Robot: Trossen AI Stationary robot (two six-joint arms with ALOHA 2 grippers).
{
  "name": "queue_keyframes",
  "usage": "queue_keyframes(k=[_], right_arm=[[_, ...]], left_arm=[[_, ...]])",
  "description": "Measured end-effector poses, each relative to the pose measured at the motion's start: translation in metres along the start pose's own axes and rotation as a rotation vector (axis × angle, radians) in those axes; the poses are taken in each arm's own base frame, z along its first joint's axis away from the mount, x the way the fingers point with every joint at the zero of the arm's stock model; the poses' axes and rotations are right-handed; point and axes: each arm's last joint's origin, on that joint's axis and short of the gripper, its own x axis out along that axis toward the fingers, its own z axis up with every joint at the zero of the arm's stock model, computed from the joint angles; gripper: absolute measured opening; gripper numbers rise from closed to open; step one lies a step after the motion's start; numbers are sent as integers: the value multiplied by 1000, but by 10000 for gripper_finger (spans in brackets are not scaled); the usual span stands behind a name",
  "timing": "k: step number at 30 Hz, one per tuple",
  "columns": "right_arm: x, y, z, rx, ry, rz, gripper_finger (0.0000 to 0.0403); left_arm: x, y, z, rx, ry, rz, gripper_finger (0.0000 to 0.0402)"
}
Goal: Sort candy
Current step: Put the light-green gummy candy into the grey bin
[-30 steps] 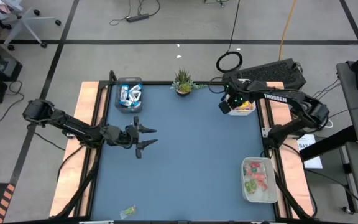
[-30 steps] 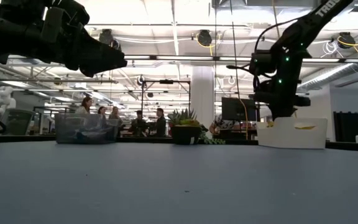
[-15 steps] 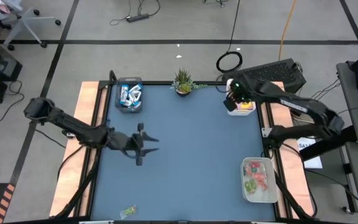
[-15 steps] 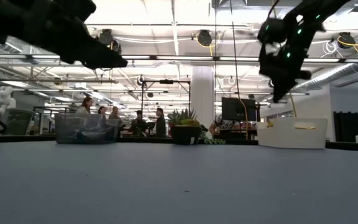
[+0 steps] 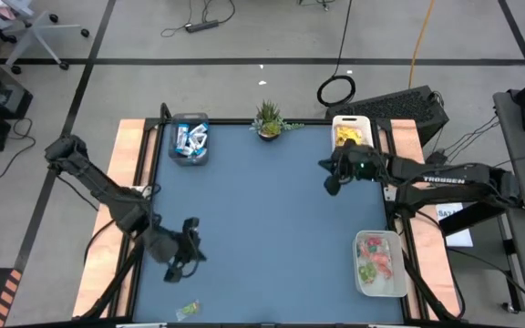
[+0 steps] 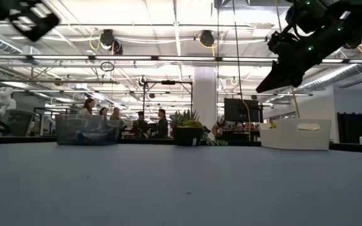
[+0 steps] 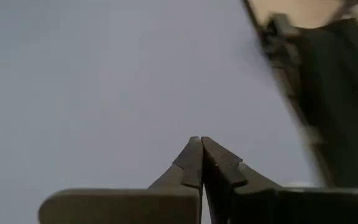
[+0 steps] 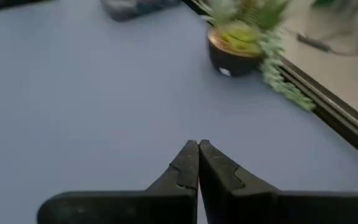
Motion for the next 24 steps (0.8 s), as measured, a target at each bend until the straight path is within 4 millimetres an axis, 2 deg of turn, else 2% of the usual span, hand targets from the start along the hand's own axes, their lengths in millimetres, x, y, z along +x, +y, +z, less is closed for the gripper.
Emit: queue_keyframes(k=[6,13,18,24], right_arm=[[-1,20,-5,-35,-80,24,0],[-5,33,-5,-79,-110,51,0],[-6,37,-6,-90,-110,66,0],[-7,39,-7,-97,-116,47,0]], left_arm=[[17,-36,-26,-225,187,-107,8],[42,-73,-62,-463,415,-145,17],[52,-92,-75,-591,471,-184,73],[71,-100,-90,-603,501,-169,161]])
